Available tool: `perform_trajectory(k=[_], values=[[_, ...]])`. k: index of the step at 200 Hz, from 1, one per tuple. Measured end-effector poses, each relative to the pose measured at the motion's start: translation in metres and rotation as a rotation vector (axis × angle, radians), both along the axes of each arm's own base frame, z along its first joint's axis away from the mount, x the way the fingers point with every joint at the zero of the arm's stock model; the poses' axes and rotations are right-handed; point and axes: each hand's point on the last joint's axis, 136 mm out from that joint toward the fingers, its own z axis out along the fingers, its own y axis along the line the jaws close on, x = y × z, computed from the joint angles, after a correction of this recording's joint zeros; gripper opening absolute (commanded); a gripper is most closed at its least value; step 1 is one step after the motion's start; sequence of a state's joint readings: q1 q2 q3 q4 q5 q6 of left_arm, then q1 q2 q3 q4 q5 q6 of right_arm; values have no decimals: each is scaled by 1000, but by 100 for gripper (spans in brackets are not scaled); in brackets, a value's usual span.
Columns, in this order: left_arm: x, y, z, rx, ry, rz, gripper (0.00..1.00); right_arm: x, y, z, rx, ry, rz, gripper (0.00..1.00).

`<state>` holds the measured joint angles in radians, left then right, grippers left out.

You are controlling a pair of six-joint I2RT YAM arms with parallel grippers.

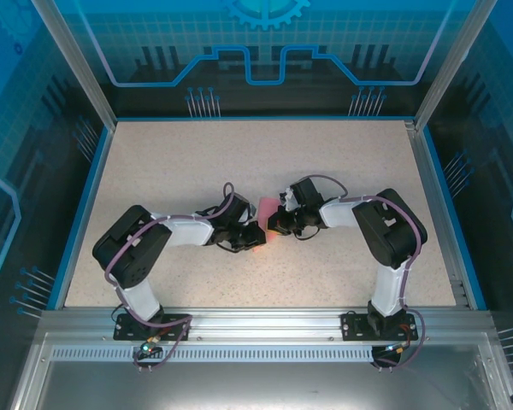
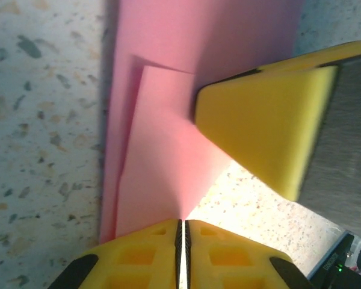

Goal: Fold a paper plane with a square sheet of paper (pick it up from the middle)
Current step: Third fold the triangle at the center of the table.

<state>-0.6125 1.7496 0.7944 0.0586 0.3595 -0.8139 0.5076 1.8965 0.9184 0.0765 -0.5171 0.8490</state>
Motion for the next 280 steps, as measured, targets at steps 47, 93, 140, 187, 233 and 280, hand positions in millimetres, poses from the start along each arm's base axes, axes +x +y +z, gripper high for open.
perform_trajectory(k=[47, 93, 140, 187, 233, 280], values=[[2, 3, -3, 18, -7, 12, 11, 0, 0, 3, 13, 0, 8, 8], [2, 3, -4, 18, -6, 12, 11, -4, 5, 10, 19, -24, 35, 7], [2, 3, -4, 19, -5, 12, 12, -4, 6, 6, 14, -17, 36, 5], [0, 4, -2, 14, -13, 11, 13, -4, 3, -3, 3, 2, 28, 4], [-3, 6, -3, 20, -7, 9, 12, -4, 2, -3, 8, 3, 30, 4], [-6, 14, -4, 58, -16, 7, 12, -4, 2, -3, 8, 4, 30, 3]])
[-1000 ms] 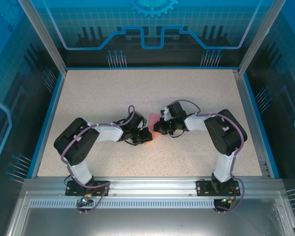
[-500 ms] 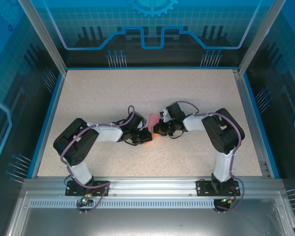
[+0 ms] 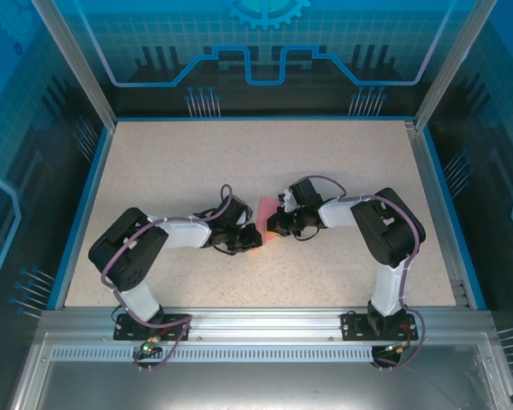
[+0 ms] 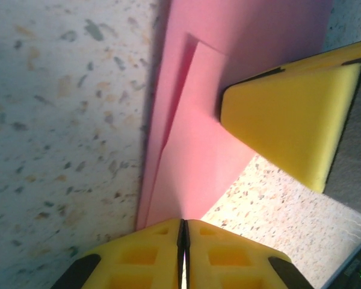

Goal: Fold a paper plane with a square sheet of paper (pick it up from the middle)
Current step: Third fold the triangle at the center of the table.

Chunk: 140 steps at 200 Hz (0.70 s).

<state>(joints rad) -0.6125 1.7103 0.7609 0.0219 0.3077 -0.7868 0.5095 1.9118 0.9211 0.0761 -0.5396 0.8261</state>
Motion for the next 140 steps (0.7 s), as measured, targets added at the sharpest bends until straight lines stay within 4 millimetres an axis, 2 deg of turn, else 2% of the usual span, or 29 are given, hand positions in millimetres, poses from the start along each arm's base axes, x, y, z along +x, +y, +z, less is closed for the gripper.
perform_trajectory(k=[48, 104, 140], values=[[-4, 8, 7, 20, -12, 7, 15, 0, 0, -1, 2, 4, 0, 1], [2, 0, 41, -60, -94, 5, 16, 0, 0, -1, 6, 8, 1, 0], [-2, -7, 36, -89, -58, -19, 16, 0, 0, -1, 6, 9, 1, 0]])
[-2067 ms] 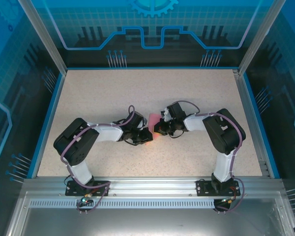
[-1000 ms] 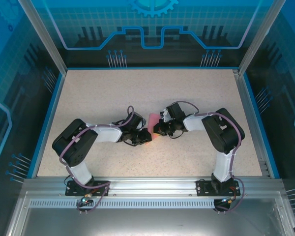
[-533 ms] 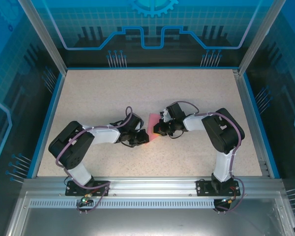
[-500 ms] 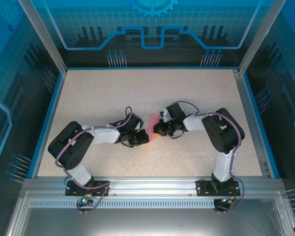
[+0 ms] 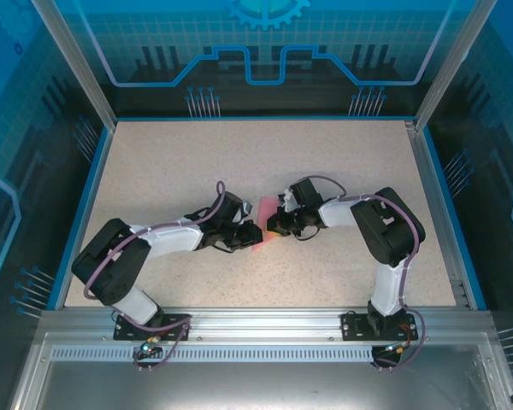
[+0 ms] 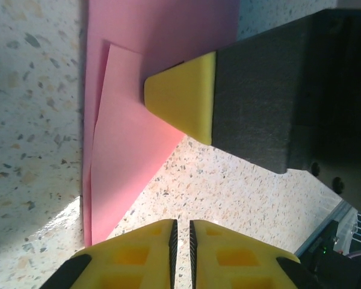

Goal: Fold a paper plane with a square sheet of paper (pick it up from the middle)
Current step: Third fold the triangle at the center of the table.

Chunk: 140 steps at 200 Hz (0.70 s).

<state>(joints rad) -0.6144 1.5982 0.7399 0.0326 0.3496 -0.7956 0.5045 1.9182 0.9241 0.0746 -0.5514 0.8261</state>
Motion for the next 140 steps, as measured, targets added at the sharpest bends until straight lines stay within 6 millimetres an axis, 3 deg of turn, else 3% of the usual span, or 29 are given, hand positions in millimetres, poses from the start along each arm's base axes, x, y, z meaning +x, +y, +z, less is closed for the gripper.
perform_trajectory(k=[60, 140], values=[[-9, 1, -34, 38, 105, -5, 15, 0, 0, 0, 1, 1, 1, 0], [-7, 6, -37, 70, 104, 12, 13, 0, 0, 0, -2, -2, 6, 0]])
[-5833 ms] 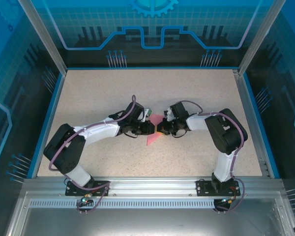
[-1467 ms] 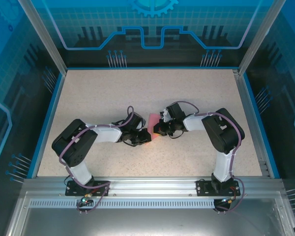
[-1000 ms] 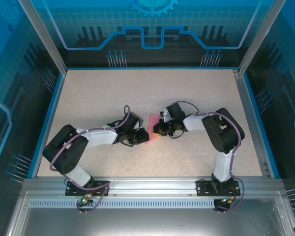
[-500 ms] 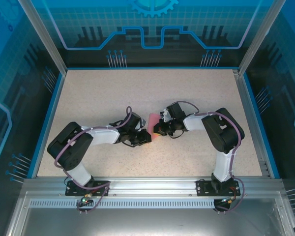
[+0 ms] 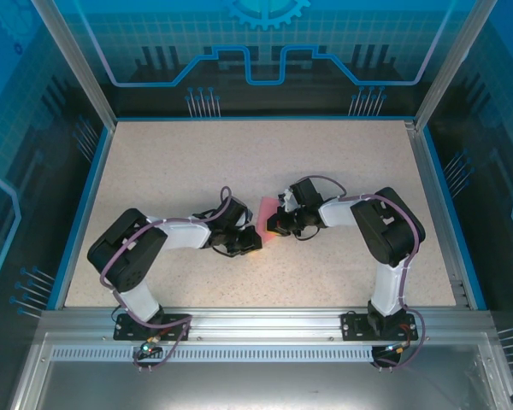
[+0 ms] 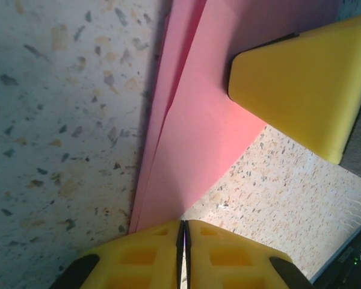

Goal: Fold a paper plane with a square sheet of paper (pick it up from the middle)
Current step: Third fold the triangle at the center of the table.

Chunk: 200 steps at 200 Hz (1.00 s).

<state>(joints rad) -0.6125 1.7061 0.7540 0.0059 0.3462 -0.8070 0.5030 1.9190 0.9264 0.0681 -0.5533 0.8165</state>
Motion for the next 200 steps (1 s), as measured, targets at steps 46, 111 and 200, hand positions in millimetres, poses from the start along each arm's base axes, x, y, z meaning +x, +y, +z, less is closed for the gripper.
perform_trajectory(k=[46, 111, 200], values=[[0, 9, -1, -60, 21, 48, 13, 0, 0, 0, 0, 2, 5, 0], [2, 22, 8, -134, 86, 147, 15, 0, 0, 0, -3, 8, 5, 0], [35, -4, 29, -213, 40, 123, 15, 1, 0, 0, -3, 9, 5, 0]])
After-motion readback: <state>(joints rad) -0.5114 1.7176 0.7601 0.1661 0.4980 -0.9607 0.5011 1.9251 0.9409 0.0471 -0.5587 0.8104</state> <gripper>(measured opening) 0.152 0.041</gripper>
